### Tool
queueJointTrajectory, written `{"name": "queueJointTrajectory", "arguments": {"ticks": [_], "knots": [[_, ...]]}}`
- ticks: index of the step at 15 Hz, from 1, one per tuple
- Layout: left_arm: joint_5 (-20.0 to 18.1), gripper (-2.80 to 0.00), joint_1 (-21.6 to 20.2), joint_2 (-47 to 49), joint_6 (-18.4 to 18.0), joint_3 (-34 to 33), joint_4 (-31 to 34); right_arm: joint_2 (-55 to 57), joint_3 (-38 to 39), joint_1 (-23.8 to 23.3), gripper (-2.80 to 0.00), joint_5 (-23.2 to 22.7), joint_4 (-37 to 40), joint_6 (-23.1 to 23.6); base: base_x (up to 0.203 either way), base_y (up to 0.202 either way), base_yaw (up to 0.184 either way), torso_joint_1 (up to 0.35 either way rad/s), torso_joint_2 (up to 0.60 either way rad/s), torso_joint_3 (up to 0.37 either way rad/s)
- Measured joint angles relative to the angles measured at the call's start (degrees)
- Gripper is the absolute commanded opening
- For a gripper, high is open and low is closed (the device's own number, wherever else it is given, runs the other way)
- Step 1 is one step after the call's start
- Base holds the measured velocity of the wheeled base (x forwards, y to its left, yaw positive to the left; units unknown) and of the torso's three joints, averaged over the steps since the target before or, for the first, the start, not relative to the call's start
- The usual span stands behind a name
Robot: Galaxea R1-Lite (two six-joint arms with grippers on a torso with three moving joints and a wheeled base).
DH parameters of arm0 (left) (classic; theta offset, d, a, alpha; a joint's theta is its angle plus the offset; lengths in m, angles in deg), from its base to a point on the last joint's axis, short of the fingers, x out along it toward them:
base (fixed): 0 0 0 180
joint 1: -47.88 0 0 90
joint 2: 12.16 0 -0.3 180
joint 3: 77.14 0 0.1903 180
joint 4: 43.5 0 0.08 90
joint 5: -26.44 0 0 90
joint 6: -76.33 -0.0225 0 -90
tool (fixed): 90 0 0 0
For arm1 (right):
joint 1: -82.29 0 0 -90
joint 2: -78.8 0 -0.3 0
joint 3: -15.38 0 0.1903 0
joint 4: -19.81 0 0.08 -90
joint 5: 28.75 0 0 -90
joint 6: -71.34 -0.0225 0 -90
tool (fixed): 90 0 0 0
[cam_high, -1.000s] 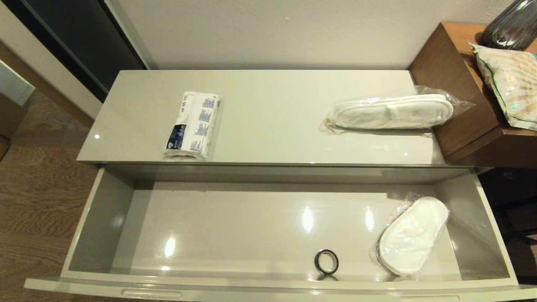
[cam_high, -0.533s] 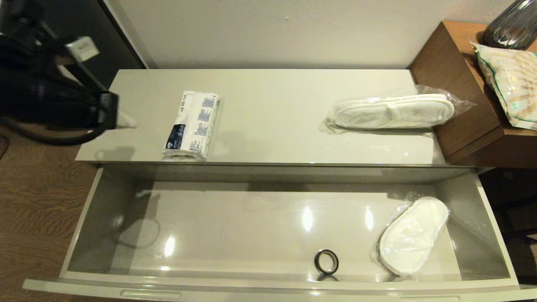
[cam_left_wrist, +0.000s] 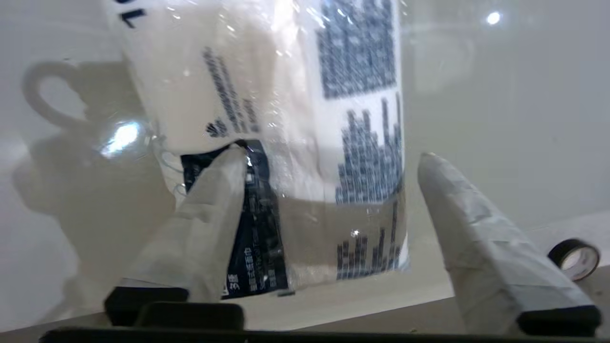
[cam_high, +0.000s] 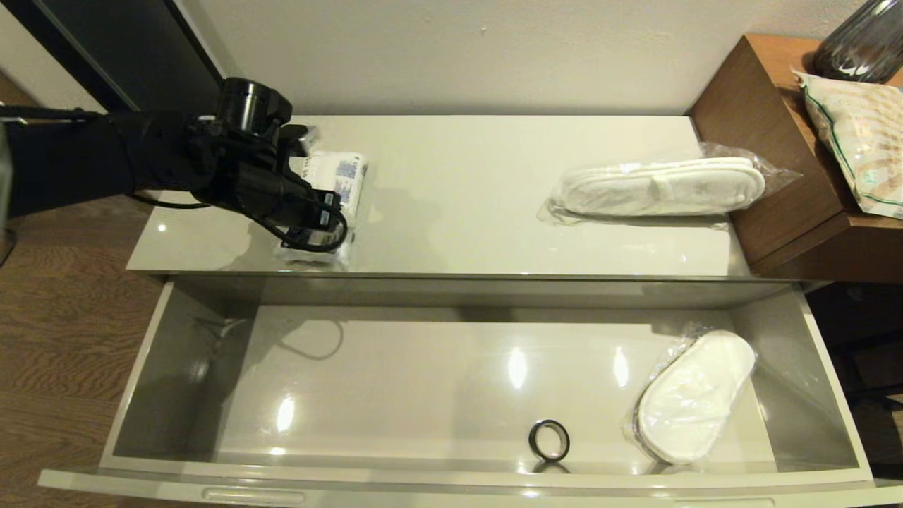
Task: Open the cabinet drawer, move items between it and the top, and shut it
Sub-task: Pick up the tissue on the table
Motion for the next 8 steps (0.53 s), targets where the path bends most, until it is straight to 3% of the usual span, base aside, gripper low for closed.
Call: {"name": "queueJointTrajectory", "arguments": {"ticks": [6,7,8], "knots": [[3.57,0.0,0.31,1.11,-2.11,-4.62,-0.05,0.02,-0.02,0.0,-2.8,-0.02,0.0,-0.01,0.0,0.0,0.0,0.0,0.0,0.0],[3.67,-2.8,0.31,0.79,-2.25,-6.0,-0.05,0.02,-0.02,-0.01,-2.8,0.0,0.0,-0.03,0.0,0.0,0.0,0.0,0.0,0.0],[3.99,-2.8,0.31,0.56,-2.49,-6.96,0.05,0.02,-0.02,0.0,-2.8,-0.02,0.02,0.01,0.0,0.0,0.0,0.0,0.0,0.0]]}}
